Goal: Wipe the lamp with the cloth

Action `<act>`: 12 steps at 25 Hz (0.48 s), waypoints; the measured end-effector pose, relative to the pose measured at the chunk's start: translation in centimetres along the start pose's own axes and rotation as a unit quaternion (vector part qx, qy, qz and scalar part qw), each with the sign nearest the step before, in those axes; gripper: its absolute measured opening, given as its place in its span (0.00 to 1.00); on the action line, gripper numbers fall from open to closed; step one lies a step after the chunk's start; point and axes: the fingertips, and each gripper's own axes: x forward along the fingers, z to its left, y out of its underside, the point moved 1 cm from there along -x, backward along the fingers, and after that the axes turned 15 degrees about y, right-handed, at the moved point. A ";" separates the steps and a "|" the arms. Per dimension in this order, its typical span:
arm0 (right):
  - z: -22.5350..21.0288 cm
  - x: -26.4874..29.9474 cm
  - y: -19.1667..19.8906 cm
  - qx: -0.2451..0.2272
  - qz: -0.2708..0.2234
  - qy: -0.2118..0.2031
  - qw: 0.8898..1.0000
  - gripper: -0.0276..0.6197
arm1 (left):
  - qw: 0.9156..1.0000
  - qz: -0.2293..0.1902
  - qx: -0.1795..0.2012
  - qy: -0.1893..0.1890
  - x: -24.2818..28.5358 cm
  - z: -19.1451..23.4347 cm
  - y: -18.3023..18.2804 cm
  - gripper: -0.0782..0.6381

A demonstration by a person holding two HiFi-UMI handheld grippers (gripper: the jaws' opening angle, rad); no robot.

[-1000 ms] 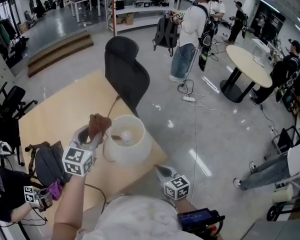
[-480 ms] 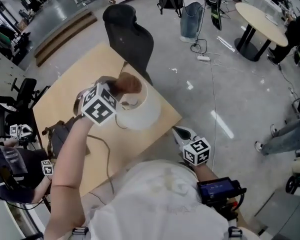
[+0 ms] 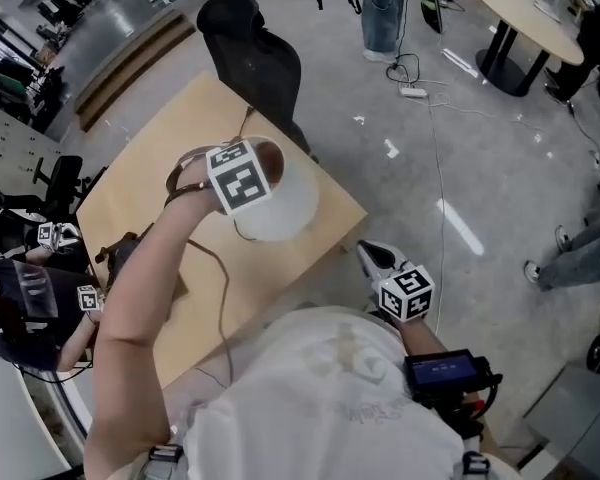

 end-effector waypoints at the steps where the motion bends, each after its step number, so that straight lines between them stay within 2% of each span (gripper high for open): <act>1: 0.0 0.0 0.2 0.001 0.001 0.000 1.000 0.06 | 1.000 0.008 -0.002 0.022 0.2 -0.2 0.3 0.28; 4: -0.2 -0.2 0.9 0.004 0.007 0.003 1.000 0.06 | 0.994 0.055 -0.013 0.095 0.7 -0.9 2.0 0.28; 6: -0.2 -0.3 1.2 0.006 0.011 0.003 1.000 0.06 | 0.987 0.109 -0.023 0.114 0.8 -1.0 3.6 0.28; 7: -0.1 -0.3 1.3 0.007 0.012 0.002 1.000 0.06 | 0.985 0.129 -0.024 0.110 0.7 -1.0 3.9 0.28; 9: 0.1 -0.2 1.2 0.008 0.012 0.000 1.000 0.06 | 0.985 0.159 -0.020 0.070 0.5 0.1 4.2 0.28; 10: 0.2 -0.2 1.1 0.008 0.012 -0.001 1.000 0.06 | 0.986 0.163 -0.020 0.041 0.4 0.8 4.2 0.28; 12: 0.2 -0.2 1.2 0.009 0.010 -0.002 1.000 0.06 | 0.989 0.145 -0.028 -0.002 0.4 1.8 3.8 0.28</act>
